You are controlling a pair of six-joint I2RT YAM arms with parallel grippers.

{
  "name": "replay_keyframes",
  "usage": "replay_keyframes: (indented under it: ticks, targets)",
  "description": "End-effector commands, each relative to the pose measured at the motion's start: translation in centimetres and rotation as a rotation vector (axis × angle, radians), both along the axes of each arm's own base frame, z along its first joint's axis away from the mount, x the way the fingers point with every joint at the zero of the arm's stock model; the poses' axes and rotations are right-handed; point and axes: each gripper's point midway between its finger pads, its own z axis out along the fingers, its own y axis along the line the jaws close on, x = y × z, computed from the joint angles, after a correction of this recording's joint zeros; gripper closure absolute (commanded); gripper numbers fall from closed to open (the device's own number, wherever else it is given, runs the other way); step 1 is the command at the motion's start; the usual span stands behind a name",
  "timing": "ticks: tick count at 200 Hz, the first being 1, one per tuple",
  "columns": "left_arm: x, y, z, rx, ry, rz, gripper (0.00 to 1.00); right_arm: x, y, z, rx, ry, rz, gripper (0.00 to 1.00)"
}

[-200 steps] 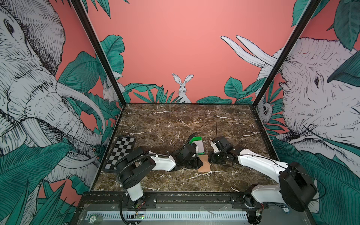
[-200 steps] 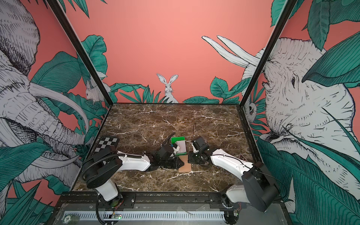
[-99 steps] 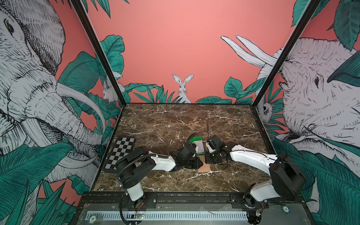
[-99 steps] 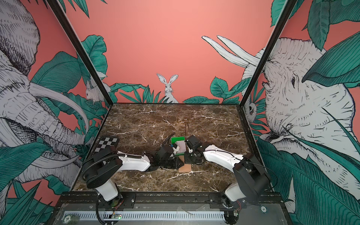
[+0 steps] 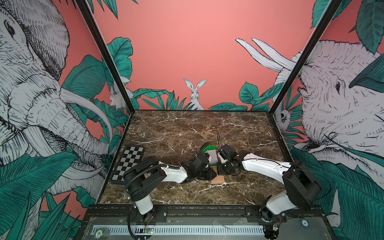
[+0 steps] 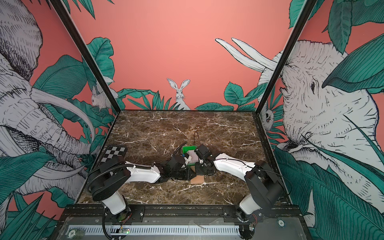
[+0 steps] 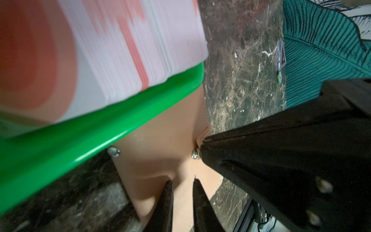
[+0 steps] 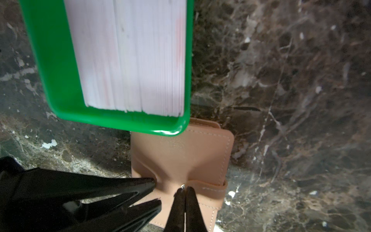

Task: Insert credit cards into a card holder
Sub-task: Close the button on the card holder.

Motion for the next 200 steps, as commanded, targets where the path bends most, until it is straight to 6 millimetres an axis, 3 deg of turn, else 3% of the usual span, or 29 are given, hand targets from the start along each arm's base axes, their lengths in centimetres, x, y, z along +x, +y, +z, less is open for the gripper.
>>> replay_keyframes:
  ticks: [1,200]
  targets:
    - [-1.7,2.1,-3.6,0.120,0.066,0.003,0.79,-0.3,0.4,-0.2,-0.017,0.008,0.025,1.00]
    - [-2.0,2.4,-3.9,0.119,0.074,0.012,0.80,-2.8,-2.1,-2.7,-0.172,0.080,-0.002,1.00]
